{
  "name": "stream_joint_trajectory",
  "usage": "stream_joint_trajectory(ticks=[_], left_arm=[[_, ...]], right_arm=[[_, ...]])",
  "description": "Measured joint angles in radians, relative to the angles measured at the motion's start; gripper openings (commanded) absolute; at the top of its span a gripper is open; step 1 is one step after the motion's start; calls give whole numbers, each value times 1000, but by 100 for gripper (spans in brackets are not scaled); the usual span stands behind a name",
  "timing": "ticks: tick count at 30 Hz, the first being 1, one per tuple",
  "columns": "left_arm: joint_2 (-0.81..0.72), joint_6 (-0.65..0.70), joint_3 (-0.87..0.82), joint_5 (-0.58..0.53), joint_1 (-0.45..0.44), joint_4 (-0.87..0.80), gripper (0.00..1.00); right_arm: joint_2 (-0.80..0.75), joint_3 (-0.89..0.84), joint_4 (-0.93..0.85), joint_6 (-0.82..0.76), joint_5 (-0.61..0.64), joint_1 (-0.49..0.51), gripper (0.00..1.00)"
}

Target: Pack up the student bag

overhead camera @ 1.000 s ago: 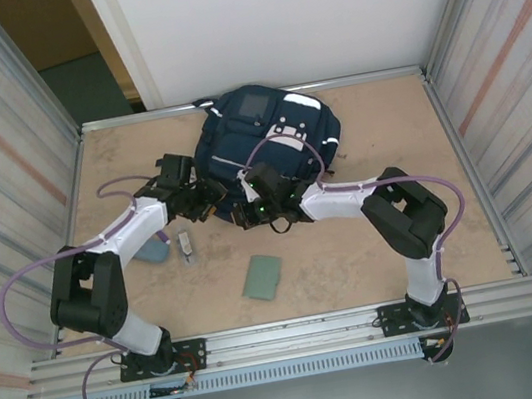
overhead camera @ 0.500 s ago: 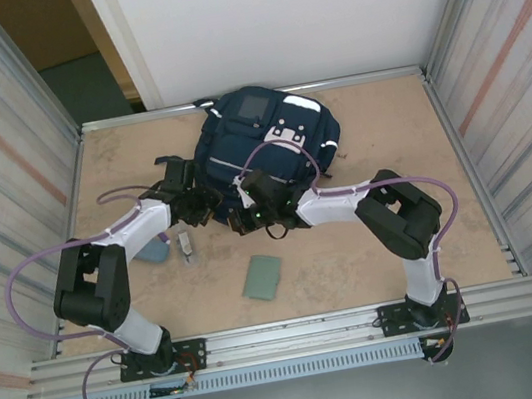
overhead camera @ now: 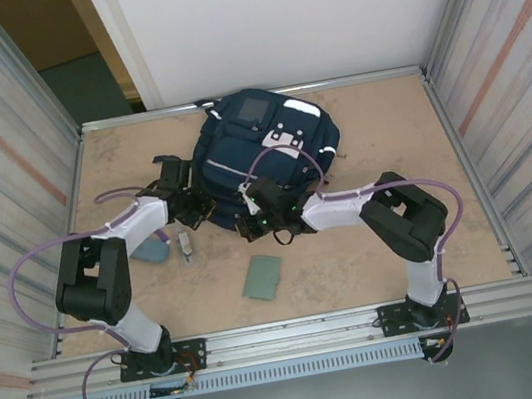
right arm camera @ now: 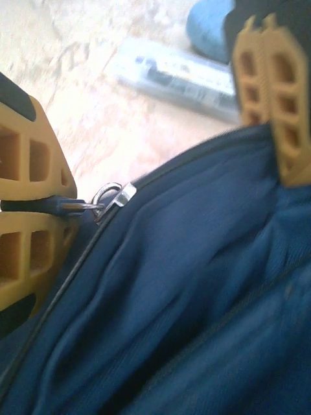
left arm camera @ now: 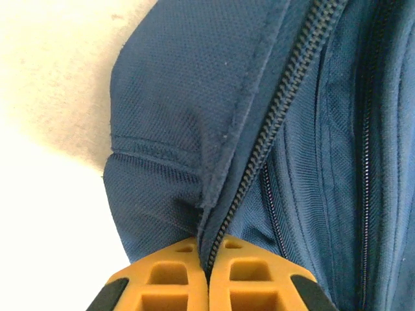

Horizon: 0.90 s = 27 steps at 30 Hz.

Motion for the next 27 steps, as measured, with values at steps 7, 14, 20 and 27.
stream_joint_trajectory(ticks=[7,14,20,27], left_arm=[[3,41,5,2,57,-6,0],[184,156,259,81,85,-121,0],[213,183,312,202,87,-140,0],[213,214,272,278,106,-149,0]], right_arm=[[-184,-223,-21,-65,28,-122,0],[-254,-298,-11,-83,26,-196,0],[-223,-309,-27,-97,78,-346,1],[-131,-238,-36,-96,72,-445,5]])
